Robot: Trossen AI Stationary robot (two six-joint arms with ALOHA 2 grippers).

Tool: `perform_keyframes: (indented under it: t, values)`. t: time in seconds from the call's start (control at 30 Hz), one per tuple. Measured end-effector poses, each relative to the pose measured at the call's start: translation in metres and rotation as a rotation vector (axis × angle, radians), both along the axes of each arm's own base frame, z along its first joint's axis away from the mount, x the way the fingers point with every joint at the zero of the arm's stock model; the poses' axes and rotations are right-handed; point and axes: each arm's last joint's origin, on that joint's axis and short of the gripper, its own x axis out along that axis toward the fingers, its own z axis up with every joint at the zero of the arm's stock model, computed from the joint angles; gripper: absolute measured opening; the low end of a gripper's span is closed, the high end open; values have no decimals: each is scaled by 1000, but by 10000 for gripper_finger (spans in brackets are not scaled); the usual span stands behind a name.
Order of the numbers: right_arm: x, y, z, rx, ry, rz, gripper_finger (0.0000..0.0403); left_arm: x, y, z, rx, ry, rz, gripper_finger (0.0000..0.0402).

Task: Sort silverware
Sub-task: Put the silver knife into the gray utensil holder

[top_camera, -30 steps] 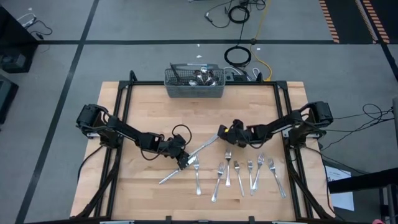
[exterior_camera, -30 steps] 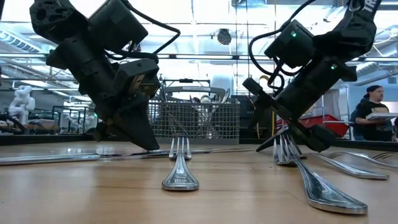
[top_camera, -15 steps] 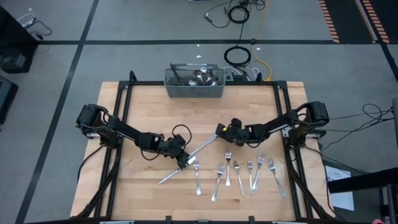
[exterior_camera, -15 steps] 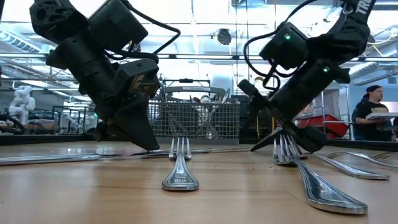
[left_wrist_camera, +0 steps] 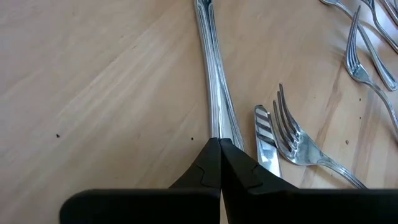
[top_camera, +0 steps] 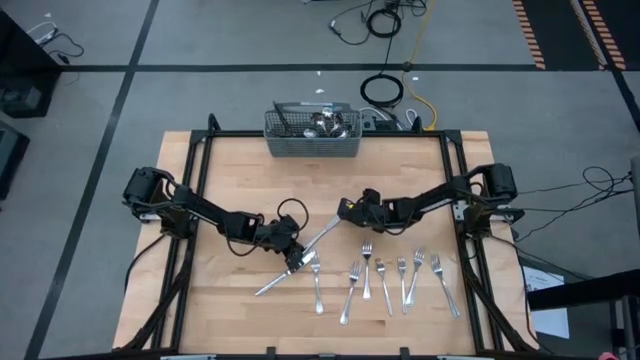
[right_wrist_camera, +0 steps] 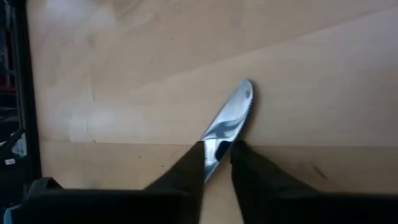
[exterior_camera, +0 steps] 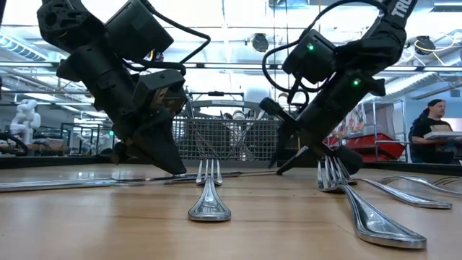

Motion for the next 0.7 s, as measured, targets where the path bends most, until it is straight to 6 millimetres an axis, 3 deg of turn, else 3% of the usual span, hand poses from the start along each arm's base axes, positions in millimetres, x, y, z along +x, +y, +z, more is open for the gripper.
perform_keyframes:
  t: [0.13, 0.53, 0.7]
  values:
    - [1, -4, 0, -8, 2, 37, 8, 0, 0, 0, -1, -2, -2, 0]
    - [20, -9, 14, -149, 11, 153, 0, 2, -1, 1, -39, -13, -17, 0]
    - [25, -10, 19, -181, 5, 164, 0, 2, 4, 1, -49, 19, 52, 0]
